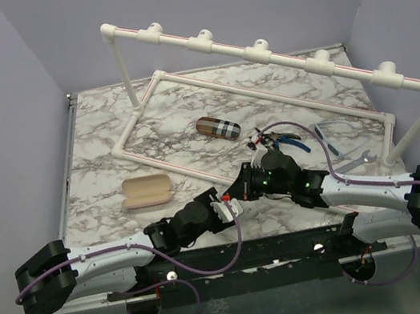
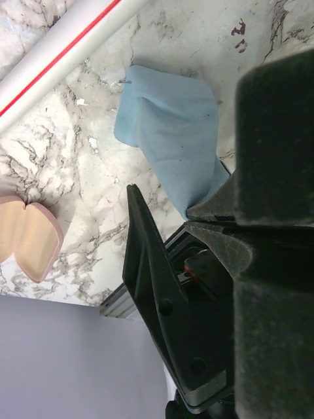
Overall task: Organize the sunglasses
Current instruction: Fold the glasses cleaning cloth at the center of the board.
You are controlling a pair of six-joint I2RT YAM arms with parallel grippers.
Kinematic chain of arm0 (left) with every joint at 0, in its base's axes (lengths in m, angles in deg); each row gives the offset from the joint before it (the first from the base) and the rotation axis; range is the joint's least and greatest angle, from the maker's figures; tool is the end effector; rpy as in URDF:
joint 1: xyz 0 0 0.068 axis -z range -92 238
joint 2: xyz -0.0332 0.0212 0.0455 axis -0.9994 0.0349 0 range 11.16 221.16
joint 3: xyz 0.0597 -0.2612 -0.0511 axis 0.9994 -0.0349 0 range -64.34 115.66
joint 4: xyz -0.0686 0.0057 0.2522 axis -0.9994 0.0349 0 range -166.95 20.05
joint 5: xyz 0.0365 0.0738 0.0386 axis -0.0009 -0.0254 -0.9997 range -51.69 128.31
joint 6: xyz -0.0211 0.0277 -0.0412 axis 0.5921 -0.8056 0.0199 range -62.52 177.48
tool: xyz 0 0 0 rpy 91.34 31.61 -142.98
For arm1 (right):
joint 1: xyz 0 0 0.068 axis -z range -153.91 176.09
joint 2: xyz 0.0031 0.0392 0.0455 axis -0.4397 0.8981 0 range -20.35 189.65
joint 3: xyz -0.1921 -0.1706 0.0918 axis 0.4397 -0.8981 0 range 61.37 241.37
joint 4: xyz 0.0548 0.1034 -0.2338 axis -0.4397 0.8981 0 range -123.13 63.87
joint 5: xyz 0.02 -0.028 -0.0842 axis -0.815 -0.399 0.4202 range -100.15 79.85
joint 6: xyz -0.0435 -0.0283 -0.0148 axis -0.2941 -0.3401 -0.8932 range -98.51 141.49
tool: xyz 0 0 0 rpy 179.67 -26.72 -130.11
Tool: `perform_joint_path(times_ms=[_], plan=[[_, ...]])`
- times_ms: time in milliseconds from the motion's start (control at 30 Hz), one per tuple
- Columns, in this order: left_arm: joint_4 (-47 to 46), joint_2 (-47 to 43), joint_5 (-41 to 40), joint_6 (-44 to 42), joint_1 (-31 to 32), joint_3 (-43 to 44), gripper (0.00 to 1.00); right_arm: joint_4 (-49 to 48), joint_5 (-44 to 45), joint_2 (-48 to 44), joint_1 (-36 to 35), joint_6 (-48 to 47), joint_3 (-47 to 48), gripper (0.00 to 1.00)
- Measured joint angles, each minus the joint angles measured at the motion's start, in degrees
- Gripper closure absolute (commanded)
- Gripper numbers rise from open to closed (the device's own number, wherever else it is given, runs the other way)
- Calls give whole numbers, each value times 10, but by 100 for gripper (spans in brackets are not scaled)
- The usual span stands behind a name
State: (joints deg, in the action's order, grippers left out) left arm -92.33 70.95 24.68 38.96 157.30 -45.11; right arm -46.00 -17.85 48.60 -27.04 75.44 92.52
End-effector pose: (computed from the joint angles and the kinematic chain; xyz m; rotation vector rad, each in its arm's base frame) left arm 0.0823 -0.1941 0.1816 1.2820 1.5512 -0.3296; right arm 0.1491 0.2066 0.2111 -0.0808 2.2637 1.2516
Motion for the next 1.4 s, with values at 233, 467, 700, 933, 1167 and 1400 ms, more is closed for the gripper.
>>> perform_joint_path(times_ms=[233, 467, 700, 933, 1167, 1400], plan=[[-18, 4, -48, -24, 0, -13, 51, -8, 5, -4, 0, 0, -13, 99], [18, 0, -57, -33, -6, -13, 29, -6, 13, -29, 0, 0, -19, 99], [53, 1, 45, -94, -8, -11, 35, -7, 19, -33, 0, 0, -19, 100], [34, 19, 73, -107, -8, -11, 47, -10, 21, -33, 0, 0, -21, 99], [16, 35, 72, -101, -8, -9, 70, -12, 23, -37, 0, 0, -23, 100], [11, 37, 72, -92, -8, -4, 100, -12, 23, -44, 0, 0, -25, 100]])
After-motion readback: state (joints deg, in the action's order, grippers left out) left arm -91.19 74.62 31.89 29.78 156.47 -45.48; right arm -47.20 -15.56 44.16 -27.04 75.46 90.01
